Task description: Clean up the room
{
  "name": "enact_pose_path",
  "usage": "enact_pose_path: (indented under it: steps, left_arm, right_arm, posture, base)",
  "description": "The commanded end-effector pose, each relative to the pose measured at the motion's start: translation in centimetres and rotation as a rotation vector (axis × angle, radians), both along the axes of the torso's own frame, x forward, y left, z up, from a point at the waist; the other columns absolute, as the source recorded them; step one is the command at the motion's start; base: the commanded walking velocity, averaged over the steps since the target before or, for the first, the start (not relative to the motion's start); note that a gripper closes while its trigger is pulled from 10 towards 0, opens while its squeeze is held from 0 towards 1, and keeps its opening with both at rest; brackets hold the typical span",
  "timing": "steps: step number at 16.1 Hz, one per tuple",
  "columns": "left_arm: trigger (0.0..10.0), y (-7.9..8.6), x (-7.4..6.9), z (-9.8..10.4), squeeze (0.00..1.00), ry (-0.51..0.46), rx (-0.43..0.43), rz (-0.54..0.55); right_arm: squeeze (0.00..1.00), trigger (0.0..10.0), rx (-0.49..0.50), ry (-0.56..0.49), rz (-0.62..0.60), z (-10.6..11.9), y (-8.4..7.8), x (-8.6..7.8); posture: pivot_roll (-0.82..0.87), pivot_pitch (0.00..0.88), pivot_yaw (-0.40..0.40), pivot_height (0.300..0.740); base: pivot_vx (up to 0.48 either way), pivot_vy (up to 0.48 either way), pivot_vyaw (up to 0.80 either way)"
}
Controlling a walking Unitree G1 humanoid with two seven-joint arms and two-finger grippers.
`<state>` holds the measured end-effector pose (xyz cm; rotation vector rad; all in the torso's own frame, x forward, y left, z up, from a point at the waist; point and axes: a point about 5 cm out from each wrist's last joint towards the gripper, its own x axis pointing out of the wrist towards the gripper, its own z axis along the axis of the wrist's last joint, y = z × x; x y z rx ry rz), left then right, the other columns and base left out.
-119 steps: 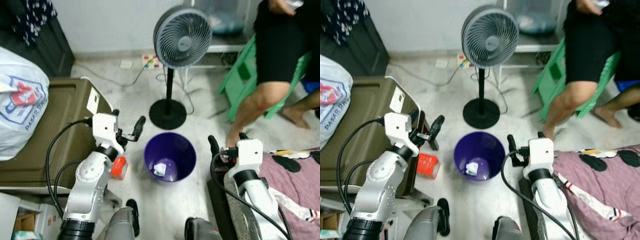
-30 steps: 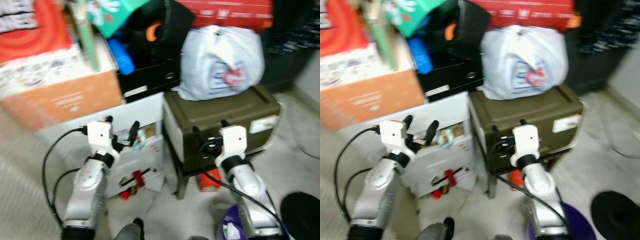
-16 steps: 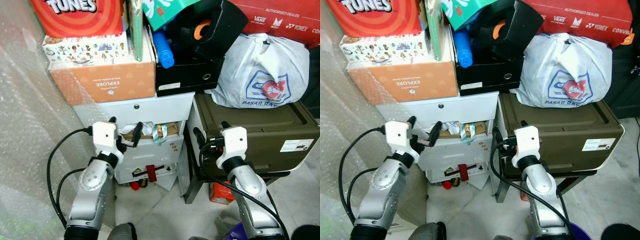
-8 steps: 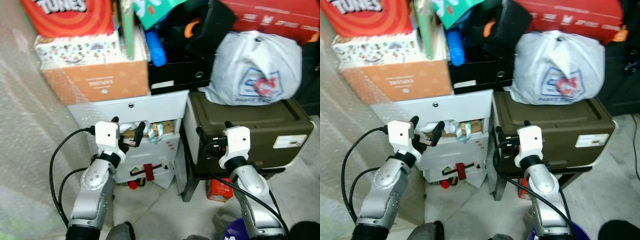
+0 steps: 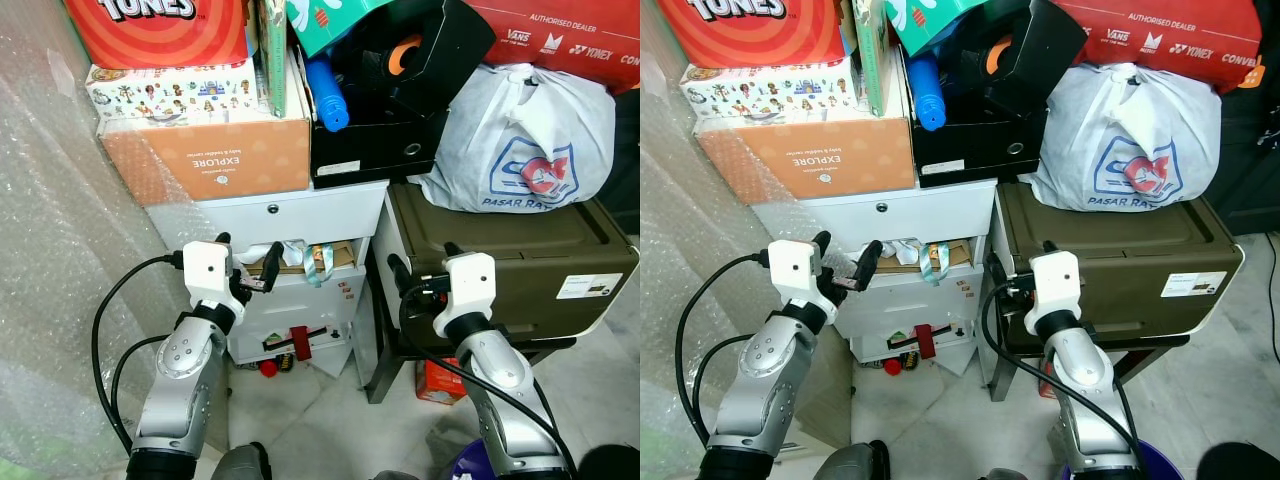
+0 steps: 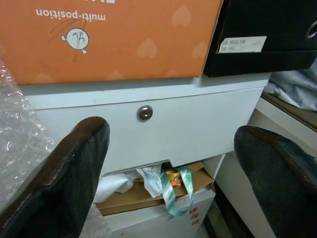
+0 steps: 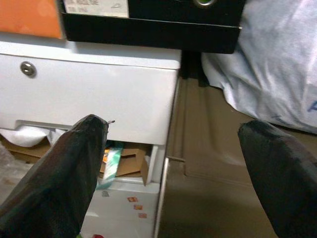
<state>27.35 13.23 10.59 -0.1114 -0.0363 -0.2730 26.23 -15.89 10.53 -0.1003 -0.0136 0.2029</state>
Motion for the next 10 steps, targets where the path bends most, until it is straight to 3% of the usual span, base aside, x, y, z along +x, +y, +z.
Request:
enact_pose_path:
  steps: [1,5,10]
  left_arm:
    - [10.0,0.09,-0.13,0.01,0.00,0.003,0.005,-0.002]
    - [10.0,0.20,-0.13,0.00,0.00,0.006,0.009,0.000]
    - [10.0,0.17,-0.09,0.01,0.00,0.005,0.009,-0.001]
  right_arm:
    - [0.00,10.0,0.003,-0.003,-0.003,0.18,-0.06,-0.11]
    - [0.00,10.0,-0.017,-0.009,-0.003,0.25,-0.06,-0.07]
    - [0.00,10.0,-0.017,-0.009,0.000,0.21,0.06,-0.05]
  posture:
    - [-0.04,0.110,0.003,0.740]
    - [-0.04,0.112,0.004,0.740]
    - [-0.04,0.109,0.002,0.740]
  base:
    - [0.000,0.000,0.00]
    - [0.000,0.000,0.00]
    - [0.000,0.000,0.80]
